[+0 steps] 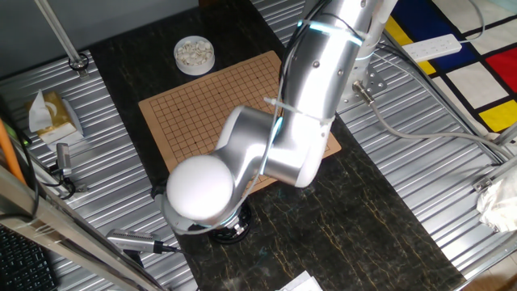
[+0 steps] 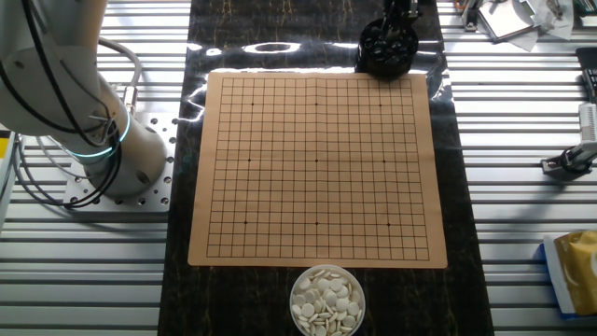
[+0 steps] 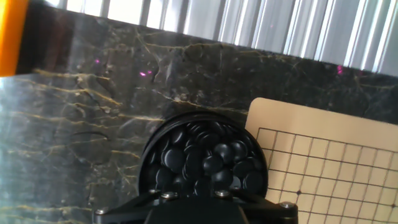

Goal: Play the first move as black on the 3-4 point in the upper right corner of the Go board

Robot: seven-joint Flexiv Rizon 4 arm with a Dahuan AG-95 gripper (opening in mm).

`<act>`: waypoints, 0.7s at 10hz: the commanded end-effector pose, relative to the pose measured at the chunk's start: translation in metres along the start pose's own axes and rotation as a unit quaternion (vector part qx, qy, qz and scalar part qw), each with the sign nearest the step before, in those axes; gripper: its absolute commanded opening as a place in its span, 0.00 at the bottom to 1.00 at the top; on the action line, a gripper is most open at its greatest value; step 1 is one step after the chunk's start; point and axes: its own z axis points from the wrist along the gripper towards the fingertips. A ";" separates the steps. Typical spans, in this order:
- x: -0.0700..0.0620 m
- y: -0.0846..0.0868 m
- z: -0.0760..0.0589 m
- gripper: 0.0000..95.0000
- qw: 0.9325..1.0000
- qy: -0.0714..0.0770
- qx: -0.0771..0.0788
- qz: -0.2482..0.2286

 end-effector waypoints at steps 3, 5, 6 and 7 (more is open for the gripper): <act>0.000 0.000 0.002 0.20 1.000 0.004 0.006 0.011; 0.000 0.000 0.002 0.20 1.000 0.003 0.007 0.016; 0.000 0.000 0.002 0.20 1.000 0.002 0.007 0.016; 0.000 0.000 0.002 0.00 1.000 -0.002 0.007 0.016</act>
